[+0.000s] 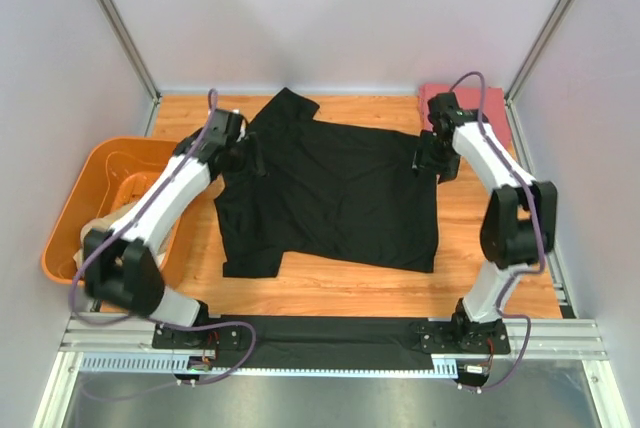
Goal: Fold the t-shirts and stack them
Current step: Flatten the tshirt out
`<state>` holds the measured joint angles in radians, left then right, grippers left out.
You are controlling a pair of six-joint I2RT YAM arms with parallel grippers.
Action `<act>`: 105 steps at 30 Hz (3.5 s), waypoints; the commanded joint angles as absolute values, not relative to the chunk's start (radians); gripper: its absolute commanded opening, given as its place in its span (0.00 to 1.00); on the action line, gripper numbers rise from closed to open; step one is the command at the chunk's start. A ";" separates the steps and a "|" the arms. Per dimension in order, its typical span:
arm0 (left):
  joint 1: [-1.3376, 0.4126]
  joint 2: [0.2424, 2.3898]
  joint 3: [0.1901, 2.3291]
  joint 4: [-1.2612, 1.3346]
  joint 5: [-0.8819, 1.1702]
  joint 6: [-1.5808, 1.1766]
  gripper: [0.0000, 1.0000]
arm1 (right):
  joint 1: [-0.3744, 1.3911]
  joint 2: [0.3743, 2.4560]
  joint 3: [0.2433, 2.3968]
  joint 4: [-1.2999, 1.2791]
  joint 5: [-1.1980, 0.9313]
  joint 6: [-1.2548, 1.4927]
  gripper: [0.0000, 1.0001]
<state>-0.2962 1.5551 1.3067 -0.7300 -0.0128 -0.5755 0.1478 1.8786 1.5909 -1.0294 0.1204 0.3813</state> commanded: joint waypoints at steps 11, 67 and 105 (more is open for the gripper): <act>-0.290 1.092 0.763 -0.816 0.066 -0.632 0.48 | 0.169 1.462 0.930 -0.838 -0.261 0.541 0.14; -0.290 0.825 0.769 -0.916 0.074 -0.660 0.36 | 1.028 1.965 1.097 -0.330 -0.346 0.835 0.05; -0.525 1.614 0.980 -0.702 0.003 -0.795 0.56 | 0.066 1.671 0.894 -0.742 -0.002 0.479 0.47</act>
